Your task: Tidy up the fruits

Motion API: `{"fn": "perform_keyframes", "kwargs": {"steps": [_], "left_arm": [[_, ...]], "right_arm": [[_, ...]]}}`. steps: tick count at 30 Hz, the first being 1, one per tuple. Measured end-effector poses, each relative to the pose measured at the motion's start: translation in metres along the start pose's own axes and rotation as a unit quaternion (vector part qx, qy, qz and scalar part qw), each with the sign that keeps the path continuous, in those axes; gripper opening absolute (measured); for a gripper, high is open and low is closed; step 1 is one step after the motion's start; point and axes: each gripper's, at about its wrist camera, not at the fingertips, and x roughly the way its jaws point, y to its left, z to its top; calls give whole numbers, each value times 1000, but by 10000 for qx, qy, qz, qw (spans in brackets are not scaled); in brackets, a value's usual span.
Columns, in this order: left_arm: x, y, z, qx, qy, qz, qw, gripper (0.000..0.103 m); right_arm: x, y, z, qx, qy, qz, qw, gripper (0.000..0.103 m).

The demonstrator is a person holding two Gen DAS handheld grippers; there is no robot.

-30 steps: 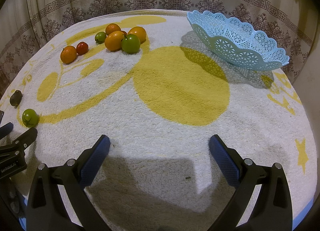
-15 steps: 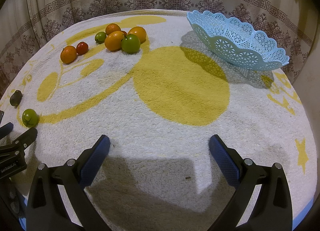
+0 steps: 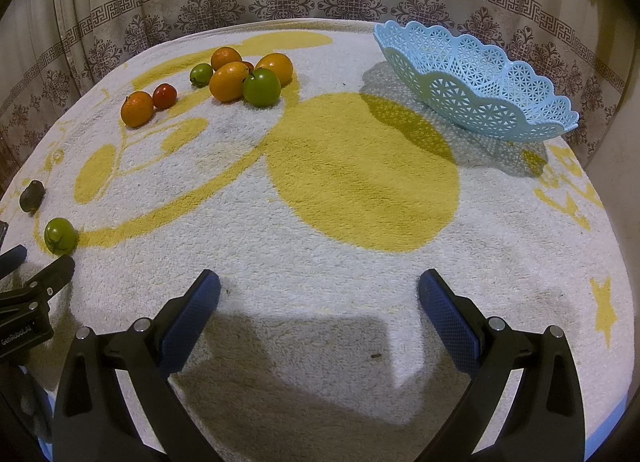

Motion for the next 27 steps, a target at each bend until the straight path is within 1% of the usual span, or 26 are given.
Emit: {"fn": "perform_keyframes", "kwargs": {"steps": [6, 9, 10, 13, 15, 18, 19, 21, 24, 26, 27], "left_arm": [[0, 0, 0, -4, -1, -6, 10000, 98], [-1, 1, 1, -2, -23, -73, 10000, 98], [-2, 1, 1, 17, -35, -128, 9999, 98], [-13, 10, 0, 52, -111, -450, 9989, 98], [-20, 14, -1, 97, -221, -515, 9984, 98], [-36, 27, 1, 132, -567, -443, 9973, 98], [-39, 32, 3, 104, -648, -419, 9970, 98], [-43, 45, 8, -29, -782, -360, 9963, 98], [-35, 61, 18, -171, -755, -147, 9969, 98], [-29, 70, 22, -237, -713, -151, 9971, 97], [-24, 73, 25, -256, -654, -191, 9973, 93]], "right_arm": [[0, 1, 0, 0, 0, 1, 10000, 101], [1, 2, 1, 5, 0, 8, 10000, 101], [1, 2, 1, 14, -1, 21, 10000, 101], [2, 1, 2, 62, -17, 94, 9999, 101], [-2, -3, 0, 107, -37, 157, 9998, 101], [-5, -4, 2, 156, -93, 258, 9995, 101], [-5, -2, 3, 165, -108, 282, 9994, 101], [-9, -1, 4, 237, -205, 469, 9984, 101], [-15, 7, 6, 217, -275, 716, 9968, 101], [-17, 15, 6, 133, -297, 855, 9958, 101], [-18, 17, 6, 95, -301, 910, 9954, 101]]}}
